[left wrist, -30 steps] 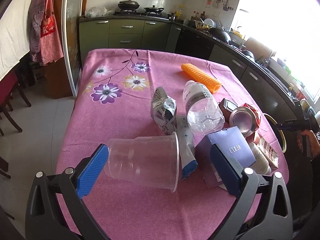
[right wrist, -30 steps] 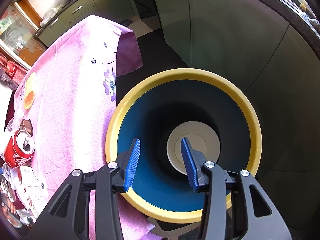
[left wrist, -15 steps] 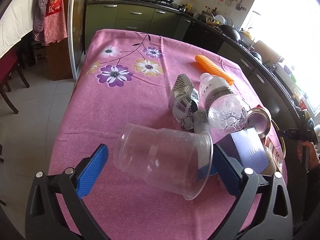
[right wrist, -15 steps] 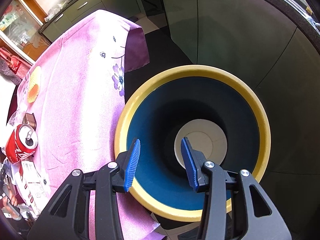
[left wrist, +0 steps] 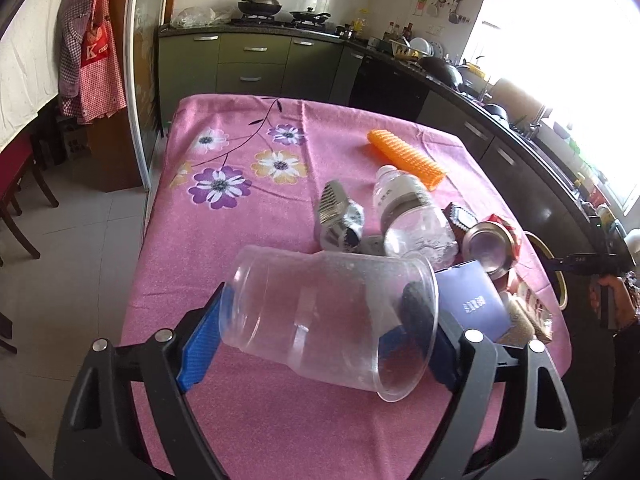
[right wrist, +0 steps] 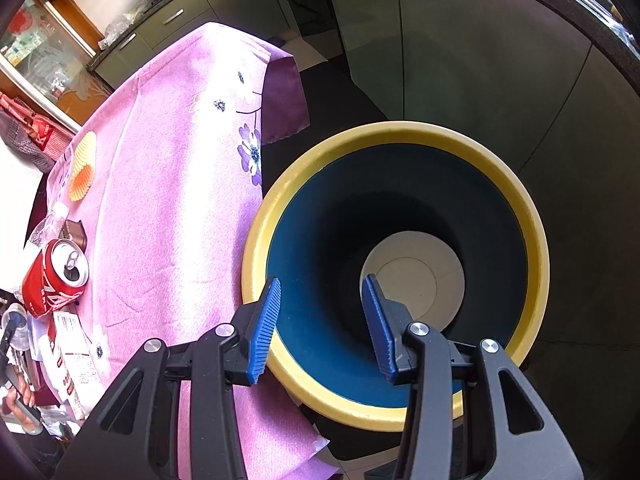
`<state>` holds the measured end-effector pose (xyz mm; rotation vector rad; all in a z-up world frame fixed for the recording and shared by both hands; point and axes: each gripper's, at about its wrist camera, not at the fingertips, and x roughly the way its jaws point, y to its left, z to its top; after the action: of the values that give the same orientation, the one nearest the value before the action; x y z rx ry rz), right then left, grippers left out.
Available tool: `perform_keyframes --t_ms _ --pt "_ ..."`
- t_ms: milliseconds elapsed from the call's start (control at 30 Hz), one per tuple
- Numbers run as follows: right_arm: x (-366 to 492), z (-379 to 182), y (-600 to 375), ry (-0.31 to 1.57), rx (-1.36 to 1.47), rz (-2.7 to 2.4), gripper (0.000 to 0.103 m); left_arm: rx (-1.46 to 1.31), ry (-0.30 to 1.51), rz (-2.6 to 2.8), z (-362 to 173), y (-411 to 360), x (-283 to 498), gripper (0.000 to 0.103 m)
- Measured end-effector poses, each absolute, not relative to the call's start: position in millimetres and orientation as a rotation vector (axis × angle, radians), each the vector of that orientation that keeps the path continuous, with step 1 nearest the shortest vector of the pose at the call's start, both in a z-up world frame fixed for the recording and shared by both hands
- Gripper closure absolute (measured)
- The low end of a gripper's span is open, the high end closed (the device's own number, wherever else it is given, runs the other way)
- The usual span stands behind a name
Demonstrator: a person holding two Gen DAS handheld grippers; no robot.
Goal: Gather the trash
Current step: 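Carry the plastic cup over the yellow bin and open the left gripper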
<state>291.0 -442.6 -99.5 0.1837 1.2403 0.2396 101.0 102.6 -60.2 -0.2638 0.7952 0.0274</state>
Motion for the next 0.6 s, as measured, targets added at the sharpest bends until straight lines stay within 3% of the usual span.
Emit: perform_keyframes --t_ms 233,600 --pt "280.7 -99.9 -457.6 1.221 0.212 0.236 0.058 -0.210 0.776 -0.193 -26.2 28.3 104.4 0.022" --pt "232.1 -67.3 -500.8 1.092 0.255 0.232 0.058 -0.064 0.834 -0.624 -24.4 -175.7 192.7 0.028"
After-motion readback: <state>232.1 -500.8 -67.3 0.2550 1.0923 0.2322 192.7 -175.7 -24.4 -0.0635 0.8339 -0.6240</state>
